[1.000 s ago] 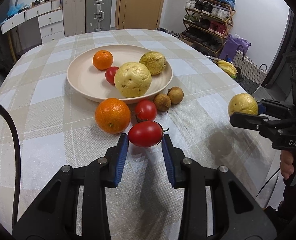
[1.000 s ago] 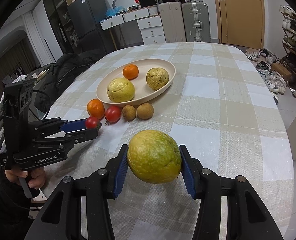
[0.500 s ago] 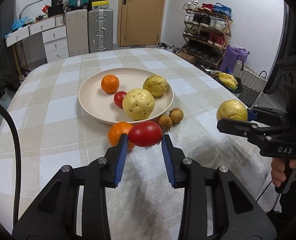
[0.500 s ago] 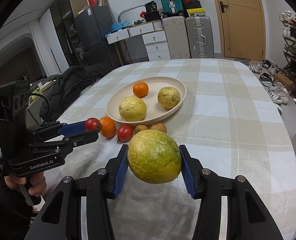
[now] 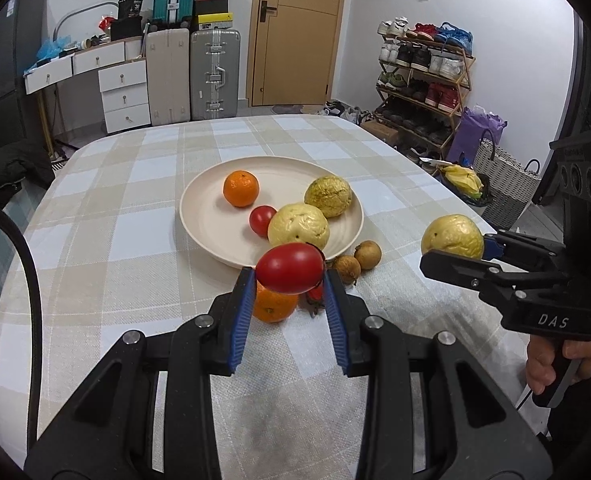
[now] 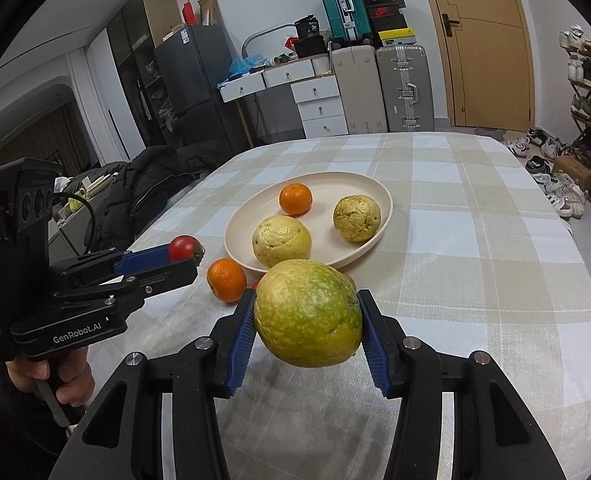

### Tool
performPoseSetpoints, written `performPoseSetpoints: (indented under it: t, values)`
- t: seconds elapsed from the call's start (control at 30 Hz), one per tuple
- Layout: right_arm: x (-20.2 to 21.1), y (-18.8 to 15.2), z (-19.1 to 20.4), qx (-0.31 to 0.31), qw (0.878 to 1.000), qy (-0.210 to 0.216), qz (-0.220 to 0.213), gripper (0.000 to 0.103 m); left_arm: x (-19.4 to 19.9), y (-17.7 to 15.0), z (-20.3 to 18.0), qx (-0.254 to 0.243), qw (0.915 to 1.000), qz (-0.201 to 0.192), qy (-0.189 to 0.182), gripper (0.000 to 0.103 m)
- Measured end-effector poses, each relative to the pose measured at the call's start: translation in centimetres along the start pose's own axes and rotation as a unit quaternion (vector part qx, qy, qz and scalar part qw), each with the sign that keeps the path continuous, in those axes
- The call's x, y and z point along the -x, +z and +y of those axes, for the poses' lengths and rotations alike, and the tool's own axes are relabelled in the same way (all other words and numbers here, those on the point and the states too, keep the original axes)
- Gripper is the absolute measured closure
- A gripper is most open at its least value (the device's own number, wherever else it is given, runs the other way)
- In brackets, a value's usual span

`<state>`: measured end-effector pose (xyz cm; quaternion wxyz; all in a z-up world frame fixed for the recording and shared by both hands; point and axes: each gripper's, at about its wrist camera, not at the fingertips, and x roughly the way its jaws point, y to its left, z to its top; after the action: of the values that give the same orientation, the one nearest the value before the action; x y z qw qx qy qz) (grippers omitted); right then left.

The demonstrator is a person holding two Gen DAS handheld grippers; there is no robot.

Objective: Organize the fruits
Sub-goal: 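Carry the tomato and pomelo over the cream plate with both tools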

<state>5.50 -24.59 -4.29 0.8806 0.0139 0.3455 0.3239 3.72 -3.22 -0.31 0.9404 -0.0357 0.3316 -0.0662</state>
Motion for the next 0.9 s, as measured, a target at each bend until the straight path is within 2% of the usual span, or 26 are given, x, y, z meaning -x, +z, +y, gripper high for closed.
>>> performPoseSetpoints:
  t: [0.57,0.9]
  values:
    - [-0.9,2.5,-0.3,-0.010,1.000,-0.005,-0.016,0.053,-0.7,0.8,1.1,0.008,0.9999,-0.004,0.011,0.072]
    - [-1.8,4.5,-0.8,-0.019,1.000,-0.004,-0.017,0.053,-1.1,2.8,3.0,0.025,0.9994,-0.016,0.018,0.072]
